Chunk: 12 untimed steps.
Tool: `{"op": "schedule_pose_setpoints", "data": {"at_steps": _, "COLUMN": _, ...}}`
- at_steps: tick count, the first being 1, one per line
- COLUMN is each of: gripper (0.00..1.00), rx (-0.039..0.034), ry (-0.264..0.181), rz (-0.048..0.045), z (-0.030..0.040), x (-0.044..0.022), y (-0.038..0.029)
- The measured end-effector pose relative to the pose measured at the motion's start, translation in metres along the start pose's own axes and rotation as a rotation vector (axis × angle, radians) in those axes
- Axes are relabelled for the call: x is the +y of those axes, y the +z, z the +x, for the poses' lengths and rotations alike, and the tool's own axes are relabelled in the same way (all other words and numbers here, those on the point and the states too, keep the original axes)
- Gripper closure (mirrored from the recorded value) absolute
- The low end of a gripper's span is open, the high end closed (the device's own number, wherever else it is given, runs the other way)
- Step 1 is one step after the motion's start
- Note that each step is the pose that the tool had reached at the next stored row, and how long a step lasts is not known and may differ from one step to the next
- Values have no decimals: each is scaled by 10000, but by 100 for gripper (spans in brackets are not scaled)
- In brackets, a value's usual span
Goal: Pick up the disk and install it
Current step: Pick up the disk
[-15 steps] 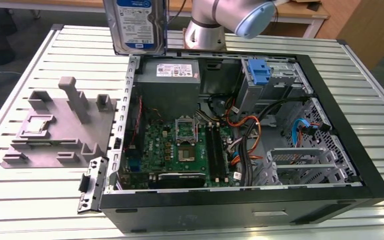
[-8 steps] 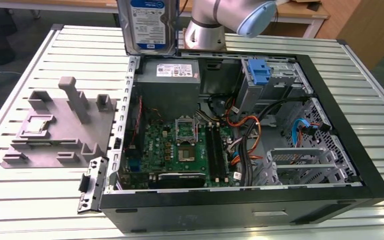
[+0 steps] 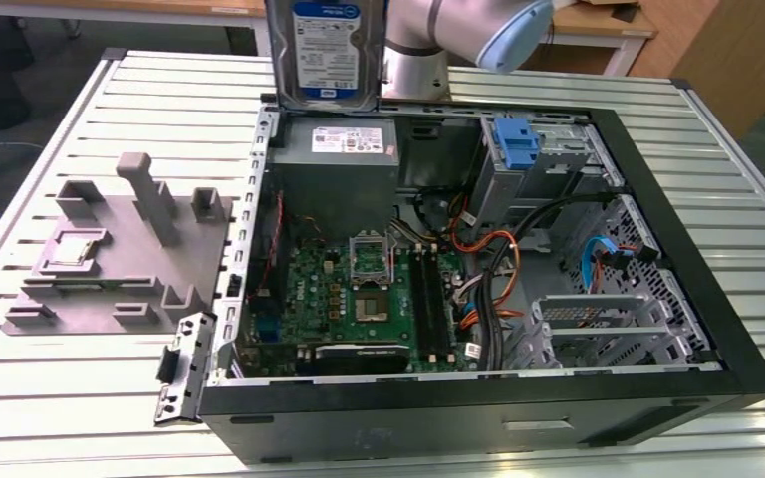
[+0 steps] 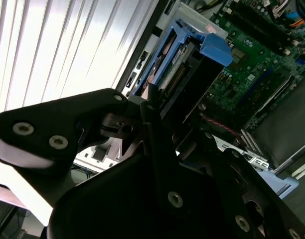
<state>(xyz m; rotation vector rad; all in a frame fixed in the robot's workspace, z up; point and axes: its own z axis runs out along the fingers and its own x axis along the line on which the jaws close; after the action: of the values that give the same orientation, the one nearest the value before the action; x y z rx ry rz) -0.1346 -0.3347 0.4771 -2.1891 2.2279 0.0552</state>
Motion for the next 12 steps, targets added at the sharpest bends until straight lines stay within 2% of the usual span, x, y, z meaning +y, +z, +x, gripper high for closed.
{"op": "schedule_pose_setpoints", "data": {"at_steps": 12, "gripper": 65, "rx": 0, "ry": 0, "rz": 0, "z": -7, "x": -411, "y": -4}}
